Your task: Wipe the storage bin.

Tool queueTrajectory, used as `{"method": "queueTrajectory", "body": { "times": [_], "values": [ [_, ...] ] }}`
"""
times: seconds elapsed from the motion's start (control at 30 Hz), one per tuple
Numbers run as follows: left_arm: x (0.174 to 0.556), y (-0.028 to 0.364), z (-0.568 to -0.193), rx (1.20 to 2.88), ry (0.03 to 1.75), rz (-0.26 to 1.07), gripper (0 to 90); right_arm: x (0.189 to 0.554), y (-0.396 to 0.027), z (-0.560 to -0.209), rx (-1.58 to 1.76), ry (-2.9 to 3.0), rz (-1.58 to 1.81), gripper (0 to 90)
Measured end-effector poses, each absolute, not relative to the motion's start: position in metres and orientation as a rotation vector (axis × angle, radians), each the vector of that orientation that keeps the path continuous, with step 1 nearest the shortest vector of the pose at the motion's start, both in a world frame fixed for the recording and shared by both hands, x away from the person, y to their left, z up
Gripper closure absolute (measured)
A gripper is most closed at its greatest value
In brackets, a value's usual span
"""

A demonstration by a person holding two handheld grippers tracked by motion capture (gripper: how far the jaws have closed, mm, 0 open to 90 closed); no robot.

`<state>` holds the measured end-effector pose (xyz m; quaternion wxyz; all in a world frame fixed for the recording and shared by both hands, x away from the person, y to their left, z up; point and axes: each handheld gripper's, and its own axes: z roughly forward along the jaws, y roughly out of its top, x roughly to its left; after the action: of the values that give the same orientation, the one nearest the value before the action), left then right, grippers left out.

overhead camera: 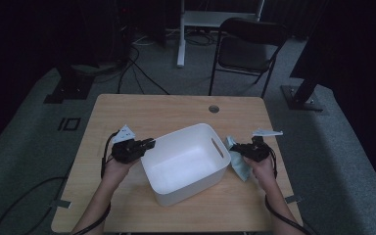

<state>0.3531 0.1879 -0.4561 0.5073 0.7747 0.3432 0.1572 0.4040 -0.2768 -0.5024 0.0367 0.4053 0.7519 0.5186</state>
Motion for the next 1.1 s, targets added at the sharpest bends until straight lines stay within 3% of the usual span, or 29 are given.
{"method": "queueTrajectory", "body": {
  "times": [0.43, 0.6, 0.87, 1.0, 1.1],
  "values": [
    [0.324, 0.191, -0.456, 1.836, 0.948, 0.491, 86.1, 0.4, -0.283, -0.502, 1.26, 2.284, 1.607, 85.4],
    [0.323, 0.196, -0.457, 1.798, 0.952, 0.454, 83.8, 0.397, -0.285, -0.503, 1.267, 2.276, 1.618, 85.4],
    [0.342, 0.199, -0.454, 1.798, 0.921, 0.335, 71.9, 0.392, -0.286, -0.502, 1.257, 2.269, 1.626, 85.4],
    [0.346, 0.196, -0.455, 1.801, 0.905, 0.314, 73.0, 0.39, -0.286, -0.502, 1.254, 2.269, 1.629, 85.4],
    [0.346, 0.195, -0.456, 1.798, 0.907, 0.32, 79.3, 0.39, -0.286, -0.503, 1.254, 2.272, 1.628, 85.4]
  ]
}}
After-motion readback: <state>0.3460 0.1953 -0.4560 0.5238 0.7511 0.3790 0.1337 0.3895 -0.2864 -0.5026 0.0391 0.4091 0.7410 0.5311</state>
